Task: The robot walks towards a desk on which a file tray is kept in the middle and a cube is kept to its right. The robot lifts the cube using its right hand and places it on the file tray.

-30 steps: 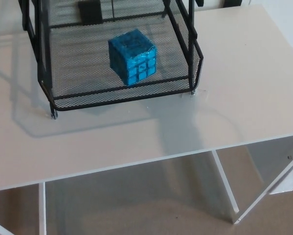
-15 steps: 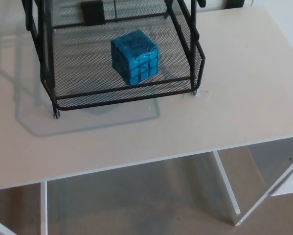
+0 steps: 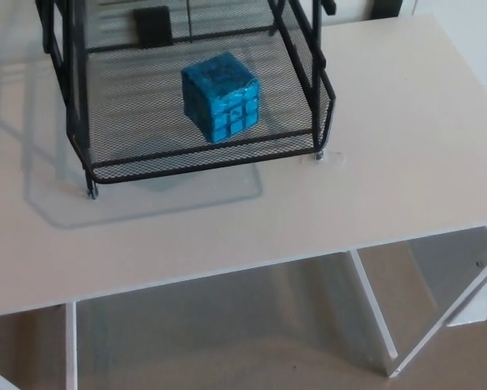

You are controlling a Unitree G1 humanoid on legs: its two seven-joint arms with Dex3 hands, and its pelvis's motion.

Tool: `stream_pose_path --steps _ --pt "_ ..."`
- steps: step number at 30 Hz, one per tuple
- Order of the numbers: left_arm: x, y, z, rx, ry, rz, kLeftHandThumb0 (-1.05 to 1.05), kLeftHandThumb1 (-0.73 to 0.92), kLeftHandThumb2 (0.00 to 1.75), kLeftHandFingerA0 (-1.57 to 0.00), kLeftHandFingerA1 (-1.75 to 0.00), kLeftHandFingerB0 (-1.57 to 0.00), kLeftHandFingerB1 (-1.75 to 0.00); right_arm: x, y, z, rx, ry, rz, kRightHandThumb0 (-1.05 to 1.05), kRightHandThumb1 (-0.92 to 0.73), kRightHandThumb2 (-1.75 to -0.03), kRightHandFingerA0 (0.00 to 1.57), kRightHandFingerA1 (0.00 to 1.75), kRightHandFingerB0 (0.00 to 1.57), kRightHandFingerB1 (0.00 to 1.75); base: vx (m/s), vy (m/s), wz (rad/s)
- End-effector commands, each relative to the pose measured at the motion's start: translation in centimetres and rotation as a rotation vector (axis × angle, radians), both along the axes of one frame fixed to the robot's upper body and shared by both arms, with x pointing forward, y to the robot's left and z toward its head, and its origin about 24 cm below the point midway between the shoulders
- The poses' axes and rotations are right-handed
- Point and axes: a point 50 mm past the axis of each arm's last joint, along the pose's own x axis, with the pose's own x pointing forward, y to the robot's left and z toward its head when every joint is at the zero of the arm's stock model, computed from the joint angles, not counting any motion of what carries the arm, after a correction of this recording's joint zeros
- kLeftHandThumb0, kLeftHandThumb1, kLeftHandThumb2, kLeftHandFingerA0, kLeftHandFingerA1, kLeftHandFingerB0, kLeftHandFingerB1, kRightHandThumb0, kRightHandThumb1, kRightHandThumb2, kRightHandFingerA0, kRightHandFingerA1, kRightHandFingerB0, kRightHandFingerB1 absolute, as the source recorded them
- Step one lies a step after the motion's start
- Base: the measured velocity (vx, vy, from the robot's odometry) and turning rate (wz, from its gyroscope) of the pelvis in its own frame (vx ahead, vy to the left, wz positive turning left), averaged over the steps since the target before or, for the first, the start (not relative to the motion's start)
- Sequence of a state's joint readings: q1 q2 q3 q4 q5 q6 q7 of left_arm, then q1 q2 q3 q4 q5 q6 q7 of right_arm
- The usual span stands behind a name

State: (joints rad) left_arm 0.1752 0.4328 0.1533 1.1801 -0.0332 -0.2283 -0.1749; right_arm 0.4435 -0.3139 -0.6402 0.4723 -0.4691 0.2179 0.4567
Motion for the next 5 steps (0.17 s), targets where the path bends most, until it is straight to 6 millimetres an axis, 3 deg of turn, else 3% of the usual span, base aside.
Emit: stream_pose_path --steps 1,2,3,4,5 --pt "-0.48 1.31 0.61 0.019 0.077 0.004 -0.51 0.92 0.68 -0.45 -0.62 -0.31 -0.49 -1.26 0.41 -0.8 -0.07 0.092 0.19 -0.84 -0.51 -0.92 0.78 0.61 0.01 0.24 0.0 0.0 0.0" --pt "-0.5 1.31 0.59 0.022 0.085 -0.006 -0.5 0.92 0.7 -0.45 -0.62 -0.31 -0.49 -1.32 0.59 -0.82 -0.054 0.083 0.192 -0.89 -0.5 -0.91 0.86 0.59 0.0 0.26 0.0 0.0 0.0" --pt "-0.35 1.25 0.52 0.02 0.093 -0.012 -0.51 0.92 0.71 -0.45 -0.63 -0.33 -0.51 -0.99 0.67 -0.77 -0.01 0.062 0.165 -0.83 -0.63 -0.59 0.93 0.5 0.0 0.34 0.0 0.0 0.0" --pt "-0.28 1.23 0.49 0.019 0.096 -0.014 -0.51 0.92 0.71 -0.45 -0.63 -0.33 -0.51 -0.86 0.7 -0.75 0.008 0.054 0.156 -0.83 -0.63 -0.59 0.93 0.5 0.0 0.34 0.0 0.0 0.0" --pt "-0.25 1.23 0.47 0.02 0.096 -0.01 -0.52 0.91 0.67 -0.48 -0.65 -0.33 -0.5 -0.61 0.73 -0.65 0.031 0.044 0.131 -0.79 -0.47 -0.87 0.51 0.64 0.04 0.32 0.0 0.0 0.0"
